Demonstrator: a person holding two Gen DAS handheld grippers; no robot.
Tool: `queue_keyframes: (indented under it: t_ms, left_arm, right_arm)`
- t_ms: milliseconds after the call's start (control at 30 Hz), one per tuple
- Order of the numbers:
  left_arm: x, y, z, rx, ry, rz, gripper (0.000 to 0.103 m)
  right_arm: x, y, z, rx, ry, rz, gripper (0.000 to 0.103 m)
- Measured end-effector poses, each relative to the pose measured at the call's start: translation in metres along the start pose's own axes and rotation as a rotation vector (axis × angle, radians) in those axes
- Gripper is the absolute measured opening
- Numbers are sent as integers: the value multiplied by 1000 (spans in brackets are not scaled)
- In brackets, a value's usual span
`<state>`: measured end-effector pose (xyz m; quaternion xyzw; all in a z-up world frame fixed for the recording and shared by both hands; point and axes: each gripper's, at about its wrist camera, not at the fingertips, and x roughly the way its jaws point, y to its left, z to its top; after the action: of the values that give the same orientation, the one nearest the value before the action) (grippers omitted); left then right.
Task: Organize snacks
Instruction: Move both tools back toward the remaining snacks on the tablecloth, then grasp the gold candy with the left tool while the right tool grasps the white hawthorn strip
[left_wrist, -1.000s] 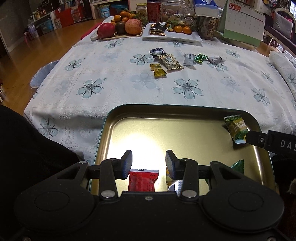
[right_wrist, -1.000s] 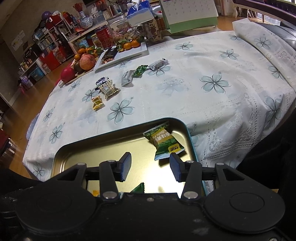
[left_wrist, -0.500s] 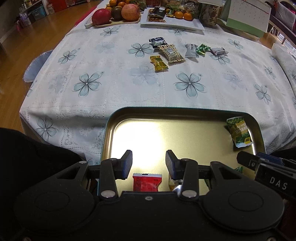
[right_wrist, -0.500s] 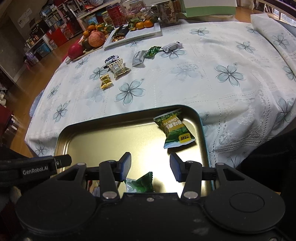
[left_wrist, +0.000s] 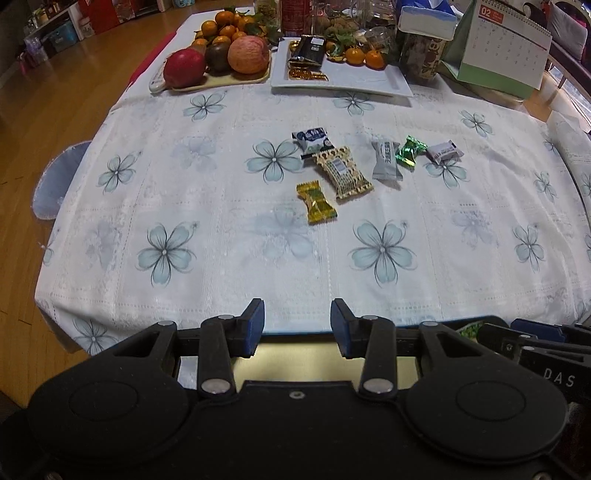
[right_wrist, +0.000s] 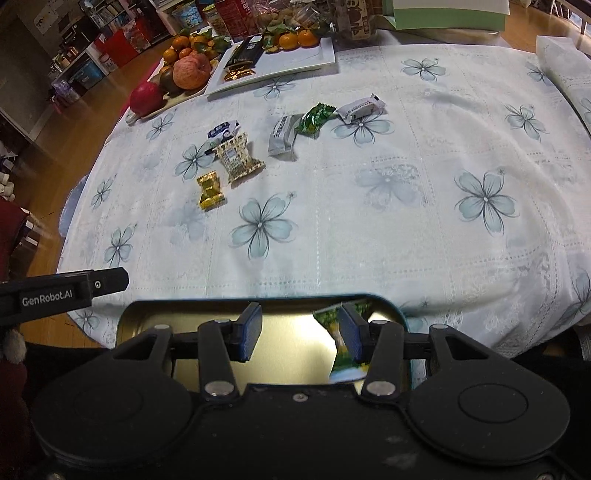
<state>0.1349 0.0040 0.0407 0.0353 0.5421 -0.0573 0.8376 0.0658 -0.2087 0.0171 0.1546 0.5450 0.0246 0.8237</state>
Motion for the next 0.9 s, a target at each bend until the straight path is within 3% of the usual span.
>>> queue_keyframes:
  t_ms: [500, 900]
  left_arm:
    - [56, 5, 95, -66, 24, 9, 49]
    - [101, 3, 122, -118, 79, 12, 49]
  right_arm:
    - [51, -29, 133, 187, -33, -87, 49]
    - [106, -60, 198, 373, -78, -133, 49]
